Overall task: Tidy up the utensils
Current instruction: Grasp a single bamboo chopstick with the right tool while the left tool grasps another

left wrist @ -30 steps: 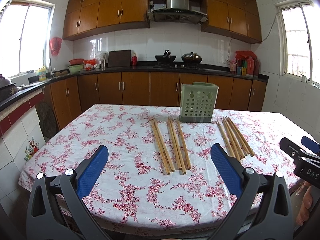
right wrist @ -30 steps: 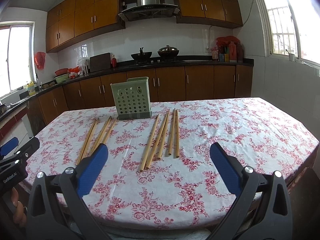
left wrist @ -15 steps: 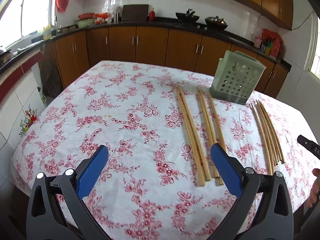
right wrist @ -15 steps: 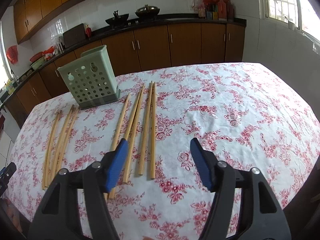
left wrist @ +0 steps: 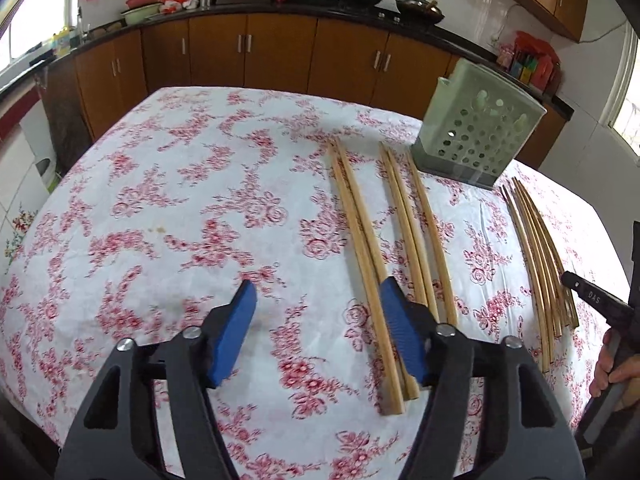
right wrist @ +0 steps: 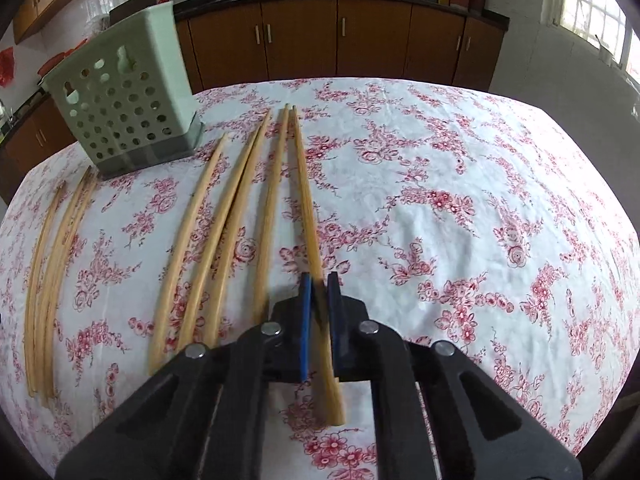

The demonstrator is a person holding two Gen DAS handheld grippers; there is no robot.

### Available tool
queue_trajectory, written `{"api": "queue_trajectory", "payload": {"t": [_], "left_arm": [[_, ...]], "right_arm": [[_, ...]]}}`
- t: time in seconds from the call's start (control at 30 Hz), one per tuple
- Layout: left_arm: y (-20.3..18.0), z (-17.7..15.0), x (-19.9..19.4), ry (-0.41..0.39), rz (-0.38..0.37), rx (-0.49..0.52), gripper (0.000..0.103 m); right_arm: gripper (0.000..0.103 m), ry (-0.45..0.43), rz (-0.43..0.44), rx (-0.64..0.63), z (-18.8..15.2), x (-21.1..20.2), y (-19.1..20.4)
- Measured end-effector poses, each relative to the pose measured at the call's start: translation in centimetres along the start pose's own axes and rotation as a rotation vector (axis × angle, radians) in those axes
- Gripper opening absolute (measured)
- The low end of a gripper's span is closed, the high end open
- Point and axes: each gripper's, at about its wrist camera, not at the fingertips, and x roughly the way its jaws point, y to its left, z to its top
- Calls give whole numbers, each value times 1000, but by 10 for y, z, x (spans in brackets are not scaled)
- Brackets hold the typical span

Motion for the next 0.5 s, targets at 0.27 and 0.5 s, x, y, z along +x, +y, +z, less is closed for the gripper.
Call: {"api": "queue_trajectory", "payload": {"t": [0.27,0.5], "left_arm": [[-17,0,24,84,-39,45,31],[-26,-3,27,102,-42,73,14]], "right_arm": [[8,-18,-5,-3,0,-1,-4],[8,-18,0,6,3,2,-5]]}}
